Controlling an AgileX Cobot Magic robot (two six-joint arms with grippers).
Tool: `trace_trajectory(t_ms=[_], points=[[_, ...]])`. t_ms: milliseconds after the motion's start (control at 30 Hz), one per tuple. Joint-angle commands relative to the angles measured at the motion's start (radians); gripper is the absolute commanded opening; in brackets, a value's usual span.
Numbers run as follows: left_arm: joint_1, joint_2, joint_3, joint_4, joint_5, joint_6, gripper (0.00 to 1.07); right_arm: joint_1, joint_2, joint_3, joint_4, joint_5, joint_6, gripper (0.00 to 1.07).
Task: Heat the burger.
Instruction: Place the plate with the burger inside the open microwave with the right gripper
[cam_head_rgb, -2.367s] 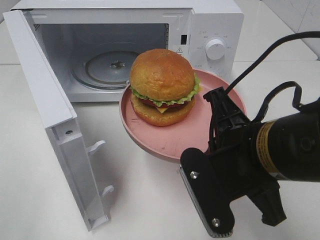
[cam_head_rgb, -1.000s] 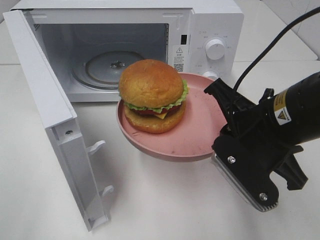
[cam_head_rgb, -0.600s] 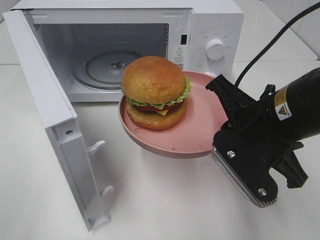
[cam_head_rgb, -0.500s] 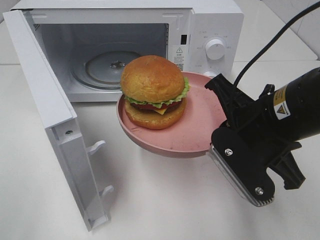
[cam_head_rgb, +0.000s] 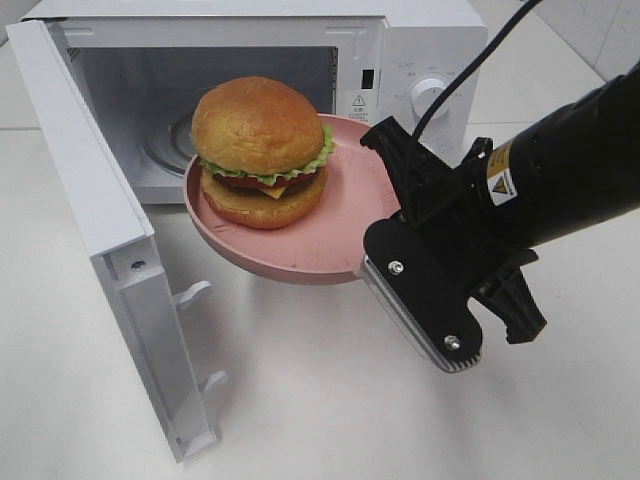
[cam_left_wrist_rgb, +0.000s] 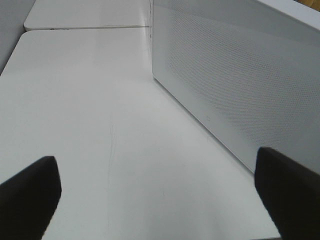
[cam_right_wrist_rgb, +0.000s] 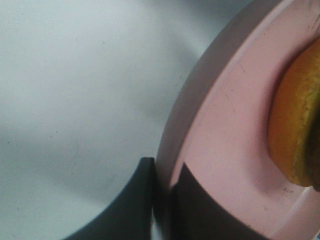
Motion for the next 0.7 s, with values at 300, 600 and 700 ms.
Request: trace_trajectory(t_ms=[300, 600, 700], points=[[0.002, -0.021, 0.004, -0.004, -0.007, 0.003, 1.03, 0.004, 0.087, -0.097, 0.003, -0.079, 0.014, 0.01], [0.002, -0.021, 0.004, -0.004, -0.007, 0.003, 1.03, 0.004, 0.191, -0.181, 0.003, -0.077, 0.013, 0.02], [0.002, -0.021, 0.004, -0.004, -0.007, 0.003, 1.03, 0.004, 0.221, -0.209, 0.002, -0.077, 0.013, 0.02]])
